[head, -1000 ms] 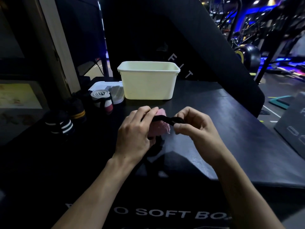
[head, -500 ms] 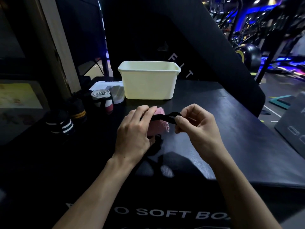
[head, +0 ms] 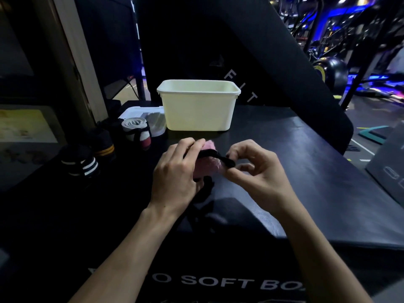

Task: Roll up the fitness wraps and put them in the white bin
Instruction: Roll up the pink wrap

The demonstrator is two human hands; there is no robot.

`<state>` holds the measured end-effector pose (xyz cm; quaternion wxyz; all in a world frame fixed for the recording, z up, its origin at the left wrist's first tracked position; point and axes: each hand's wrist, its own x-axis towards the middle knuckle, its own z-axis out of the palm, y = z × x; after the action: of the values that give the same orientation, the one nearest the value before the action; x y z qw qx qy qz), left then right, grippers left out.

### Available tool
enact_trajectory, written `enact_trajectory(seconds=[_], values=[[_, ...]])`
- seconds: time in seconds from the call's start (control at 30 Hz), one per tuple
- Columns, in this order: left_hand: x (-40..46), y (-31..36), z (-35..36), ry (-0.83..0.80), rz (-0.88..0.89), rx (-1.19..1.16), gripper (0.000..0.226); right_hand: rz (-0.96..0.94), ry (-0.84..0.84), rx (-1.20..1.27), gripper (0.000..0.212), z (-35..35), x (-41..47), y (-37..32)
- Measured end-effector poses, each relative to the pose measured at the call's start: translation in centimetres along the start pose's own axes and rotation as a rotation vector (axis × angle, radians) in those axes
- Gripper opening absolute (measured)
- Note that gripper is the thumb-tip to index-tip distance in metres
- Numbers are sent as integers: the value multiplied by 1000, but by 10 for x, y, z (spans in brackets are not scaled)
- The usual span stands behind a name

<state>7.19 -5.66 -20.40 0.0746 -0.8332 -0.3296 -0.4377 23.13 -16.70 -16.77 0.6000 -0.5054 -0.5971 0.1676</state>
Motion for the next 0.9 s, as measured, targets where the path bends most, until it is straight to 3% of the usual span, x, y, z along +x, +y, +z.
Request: enact_trajectory(seconds=[0.1, 0.17, 0.4, 0.5, 0.6, 0.73, 0.9], values=[[0, 2, -1, -7, 9, -10, 88, -37, -113, 47, 16, -2, -2, -3], [0, 2, -1, -10, 8, -12, 90, -44, -86, -5, 13, -1, -4, -5], [-2, 6, 1, -20, 25, 13, 96, -253, 384, -534, 22, 8, -4, 3], [-3, 8, 2, -22, 29, 4, 97, -275, 429, -648, 28, 10, -4, 6], [-2, 5, 3, -20, 12, -5, 94, -300, 293, -605, 20, 9, -3, 7], [-1, 3, 2, -18, -1, -33, 88, -243, 161, -355, 6, 6, -2, 3], [-1, 4, 4, -1, -19, -73, 82, -169, 78, -115, 13, 7, -3, -6]])
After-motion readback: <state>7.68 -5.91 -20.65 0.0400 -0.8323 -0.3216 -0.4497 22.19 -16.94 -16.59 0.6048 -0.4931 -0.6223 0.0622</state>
